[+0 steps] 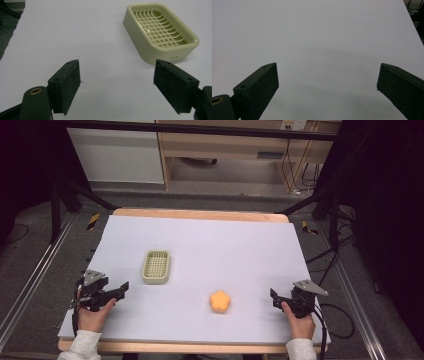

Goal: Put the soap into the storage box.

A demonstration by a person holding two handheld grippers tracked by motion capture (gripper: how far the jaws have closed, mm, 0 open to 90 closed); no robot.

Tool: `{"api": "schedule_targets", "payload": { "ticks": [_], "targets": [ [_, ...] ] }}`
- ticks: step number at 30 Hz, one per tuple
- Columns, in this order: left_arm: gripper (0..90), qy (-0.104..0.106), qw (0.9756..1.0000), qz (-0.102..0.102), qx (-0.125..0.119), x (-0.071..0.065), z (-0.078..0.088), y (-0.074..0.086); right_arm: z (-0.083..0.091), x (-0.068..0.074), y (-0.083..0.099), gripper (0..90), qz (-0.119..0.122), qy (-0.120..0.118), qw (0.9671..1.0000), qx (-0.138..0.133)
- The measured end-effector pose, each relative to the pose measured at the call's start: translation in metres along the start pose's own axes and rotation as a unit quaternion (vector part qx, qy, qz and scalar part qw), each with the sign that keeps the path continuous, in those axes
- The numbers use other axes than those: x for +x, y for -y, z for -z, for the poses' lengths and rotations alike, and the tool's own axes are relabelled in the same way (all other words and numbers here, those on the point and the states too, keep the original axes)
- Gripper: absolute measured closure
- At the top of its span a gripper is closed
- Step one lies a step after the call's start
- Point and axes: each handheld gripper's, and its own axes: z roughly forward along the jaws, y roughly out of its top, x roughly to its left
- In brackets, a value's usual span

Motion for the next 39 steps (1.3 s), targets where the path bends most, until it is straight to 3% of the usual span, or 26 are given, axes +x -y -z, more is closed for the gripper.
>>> {"api": "schedule_targets", "payload": {
  "ticks": [19,39],
  "targets": [
    [22.9,0.035,0.9987,-0.034,-0.013,-0.037,0.002,-0.008,0.0,0.002,0.0,5.3,0.007,0.005,1.0,0.003],
    [22.9,0.064,0.9968,-0.046,-0.013,-0.063,0.0,-0.014,-0.003,0.004,0.001,6.4,0.006,-0.005,0.9999,0.014]
  ]
}}
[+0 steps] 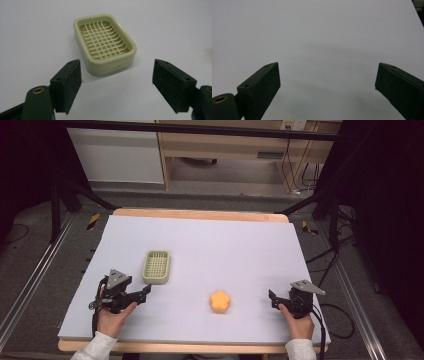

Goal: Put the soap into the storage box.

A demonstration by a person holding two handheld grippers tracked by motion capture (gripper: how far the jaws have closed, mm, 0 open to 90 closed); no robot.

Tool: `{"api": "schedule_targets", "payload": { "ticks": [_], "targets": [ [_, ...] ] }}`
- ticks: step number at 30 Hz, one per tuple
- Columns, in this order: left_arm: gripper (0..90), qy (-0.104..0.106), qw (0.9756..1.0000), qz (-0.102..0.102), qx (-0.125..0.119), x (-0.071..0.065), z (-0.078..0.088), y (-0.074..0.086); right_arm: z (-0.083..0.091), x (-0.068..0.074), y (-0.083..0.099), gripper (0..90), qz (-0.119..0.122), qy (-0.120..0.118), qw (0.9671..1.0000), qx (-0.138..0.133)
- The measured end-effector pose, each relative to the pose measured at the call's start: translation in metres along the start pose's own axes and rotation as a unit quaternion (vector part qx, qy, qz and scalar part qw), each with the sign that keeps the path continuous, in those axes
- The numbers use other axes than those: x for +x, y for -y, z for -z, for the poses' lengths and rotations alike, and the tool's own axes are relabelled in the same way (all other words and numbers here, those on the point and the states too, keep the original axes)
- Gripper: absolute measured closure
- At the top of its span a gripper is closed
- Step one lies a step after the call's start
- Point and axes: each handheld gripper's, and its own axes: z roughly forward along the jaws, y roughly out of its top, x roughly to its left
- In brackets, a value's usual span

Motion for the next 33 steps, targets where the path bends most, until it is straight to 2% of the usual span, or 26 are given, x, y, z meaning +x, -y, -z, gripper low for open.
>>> {"api": "schedule_targets", "payload": {
  "ticks": [12,22,27,33],
  "targets": [
    [22.4,0.016,0.9998,-0.008,-0.002,-0.016,-0.003,-0.005,0.0,0.001,0.0,6.2,0.001,0.005,1.0,0.001],
    [21.8,0.033,0.9991,-0.027,-0.001,-0.031,-0.008,-0.012,-0.001,0.001,0.0,6.1,0.002,0.008,1.0,0.004],
    [21.5,0.036,0.9987,-0.036,0.005,-0.037,-0.009,-0.014,-0.001,0.001,0.001,6.1,0.005,0.011,0.9999,0.005],
    [21.3,0.039,0.9985,-0.038,0.001,-0.043,-0.012,-0.021,-0.001,0.001,0.0,6.1,0.002,0.01,0.9999,0.006]
  ]
}}
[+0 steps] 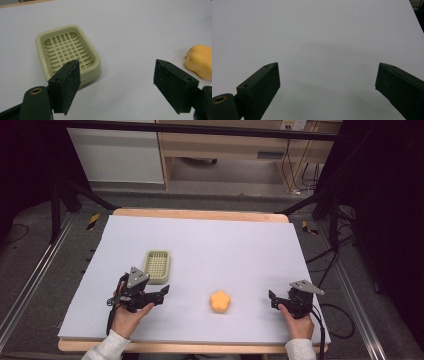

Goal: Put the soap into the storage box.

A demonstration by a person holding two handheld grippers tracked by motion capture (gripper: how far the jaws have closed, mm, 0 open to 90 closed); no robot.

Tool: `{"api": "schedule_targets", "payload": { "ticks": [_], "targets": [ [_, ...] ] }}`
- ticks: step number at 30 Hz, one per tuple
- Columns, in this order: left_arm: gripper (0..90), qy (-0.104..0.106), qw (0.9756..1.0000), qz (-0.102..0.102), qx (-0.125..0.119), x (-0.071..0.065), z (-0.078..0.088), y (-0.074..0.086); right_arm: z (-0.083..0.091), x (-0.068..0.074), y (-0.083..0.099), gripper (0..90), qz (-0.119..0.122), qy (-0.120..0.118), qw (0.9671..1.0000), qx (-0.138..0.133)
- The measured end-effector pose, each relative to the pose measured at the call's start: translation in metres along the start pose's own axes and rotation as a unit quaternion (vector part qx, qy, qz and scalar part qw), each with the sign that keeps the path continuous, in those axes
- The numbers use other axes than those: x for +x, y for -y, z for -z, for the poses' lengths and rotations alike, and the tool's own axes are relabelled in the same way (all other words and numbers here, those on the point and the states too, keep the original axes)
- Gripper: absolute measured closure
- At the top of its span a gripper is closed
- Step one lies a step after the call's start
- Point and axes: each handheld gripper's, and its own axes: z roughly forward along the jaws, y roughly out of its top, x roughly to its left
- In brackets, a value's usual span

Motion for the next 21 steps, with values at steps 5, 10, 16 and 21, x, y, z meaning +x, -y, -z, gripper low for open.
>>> {"api": "schedule_targets", "payload": {
  "ticks": [5,10,16,21],
  "targets": [
    [21.0,0.008,1.0,-0.004,-0.003,-0.008,-0.004,-0.007,-0.001,0.0,0.0,6.1,0.001,0.0,1.0,-0.002],
    [21.0,0.014,0.9998,-0.011,-0.008,-0.018,-0.007,-0.014,-0.001,0.001,0.0,6.1,0.002,0.0,1.0,-0.001],
    [21.0,0.023,0.9996,-0.014,-0.008,-0.028,-0.013,-0.019,-0.001,0.001,-0.001,6.2,0.003,-0.001,1.0,-0.001],
    [20.9,0.028,0.9994,-0.019,-0.007,-0.038,-0.02,-0.023,-0.001,0.001,-0.001,6.1,0.002,-0.002,1.0,-0.001]
  ]
}}
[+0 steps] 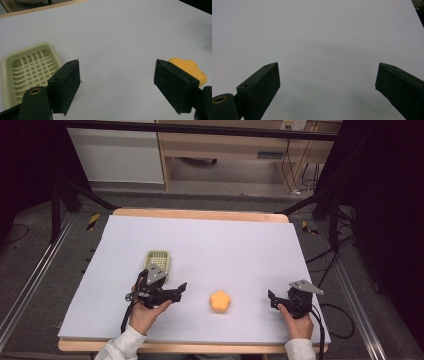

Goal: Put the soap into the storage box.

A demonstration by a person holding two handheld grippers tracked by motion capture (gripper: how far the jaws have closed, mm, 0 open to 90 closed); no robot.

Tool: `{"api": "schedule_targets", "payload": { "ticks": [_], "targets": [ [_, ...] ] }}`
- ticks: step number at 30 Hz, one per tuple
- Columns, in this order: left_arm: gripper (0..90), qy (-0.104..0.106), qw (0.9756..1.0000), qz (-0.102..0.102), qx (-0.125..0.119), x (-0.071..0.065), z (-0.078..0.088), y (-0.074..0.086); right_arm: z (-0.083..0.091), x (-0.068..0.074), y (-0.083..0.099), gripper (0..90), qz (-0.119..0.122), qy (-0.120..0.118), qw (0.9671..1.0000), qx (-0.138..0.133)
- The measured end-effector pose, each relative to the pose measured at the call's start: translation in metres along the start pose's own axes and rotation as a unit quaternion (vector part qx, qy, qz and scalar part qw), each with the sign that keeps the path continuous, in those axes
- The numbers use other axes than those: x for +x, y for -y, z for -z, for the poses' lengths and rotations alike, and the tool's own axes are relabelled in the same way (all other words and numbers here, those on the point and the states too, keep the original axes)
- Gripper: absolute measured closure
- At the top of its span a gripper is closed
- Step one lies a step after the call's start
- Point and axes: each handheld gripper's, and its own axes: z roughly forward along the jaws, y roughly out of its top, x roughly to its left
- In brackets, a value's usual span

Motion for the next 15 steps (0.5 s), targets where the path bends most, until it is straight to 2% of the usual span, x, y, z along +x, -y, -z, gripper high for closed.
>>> {"api": "schedule_targets", "payload": {
  "ticks": [15],
  "targets": [
    [20.2,0.013,0.9997,-0.014,0.015,-0.018,-0.017,-0.004,-0.001,0.001,0.0,6.2,0.0,-0.003,1.0,0.001]
  ]
}}
